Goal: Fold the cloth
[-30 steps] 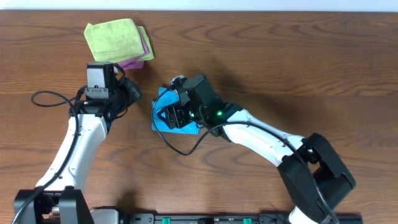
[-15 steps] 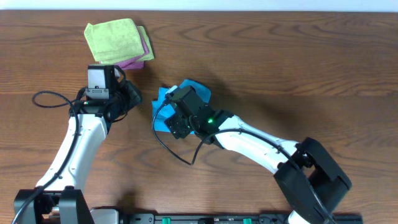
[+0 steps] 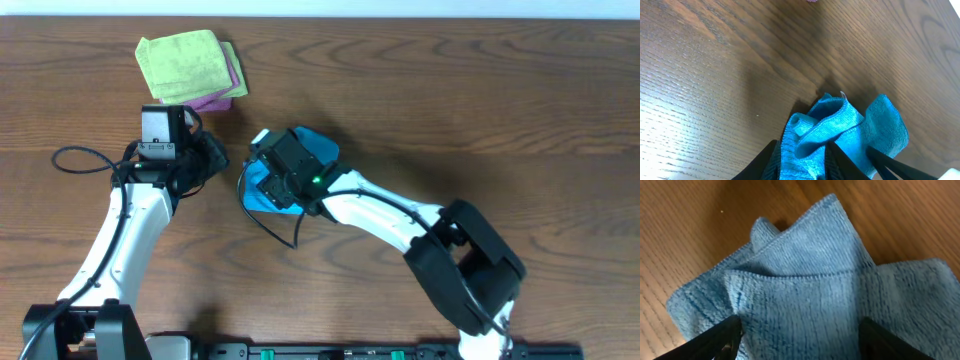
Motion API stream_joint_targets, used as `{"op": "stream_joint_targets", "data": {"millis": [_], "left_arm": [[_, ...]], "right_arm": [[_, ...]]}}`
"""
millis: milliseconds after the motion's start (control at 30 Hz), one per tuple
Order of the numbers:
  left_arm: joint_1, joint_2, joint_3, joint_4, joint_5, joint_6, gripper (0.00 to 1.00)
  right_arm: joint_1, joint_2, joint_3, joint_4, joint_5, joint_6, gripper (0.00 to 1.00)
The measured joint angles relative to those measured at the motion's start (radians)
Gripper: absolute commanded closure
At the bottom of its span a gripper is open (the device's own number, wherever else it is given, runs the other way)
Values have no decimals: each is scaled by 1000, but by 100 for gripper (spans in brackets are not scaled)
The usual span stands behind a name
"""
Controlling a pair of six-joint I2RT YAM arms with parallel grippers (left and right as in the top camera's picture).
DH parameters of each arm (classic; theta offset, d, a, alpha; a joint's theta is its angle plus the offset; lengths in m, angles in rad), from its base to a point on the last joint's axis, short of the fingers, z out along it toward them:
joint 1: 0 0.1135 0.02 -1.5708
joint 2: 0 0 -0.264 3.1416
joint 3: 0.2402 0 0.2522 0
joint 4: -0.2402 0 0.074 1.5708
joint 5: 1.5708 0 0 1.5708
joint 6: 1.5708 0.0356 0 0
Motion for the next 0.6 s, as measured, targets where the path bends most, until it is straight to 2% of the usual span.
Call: {"op": "stream_joint_targets", "data": {"millis": [133,200,367,533,600], "left_arm": [[0,0,0,0,0,0,70],[0,0,0,1,0,0,70],[0,0,0,3,0,0,70],[0,0,0,3,0,0,70],[0,0,0,3,0,0,69]], "right_arm": [[5,0,13,-30,-2,-6,30],[6,0,13,-51,-9,-10,37],[8,0,13,-60,-29,-19,63],[10,0,13,-42,-39,-21,99],[10,0,13,-24,-39,-19,99]]}}
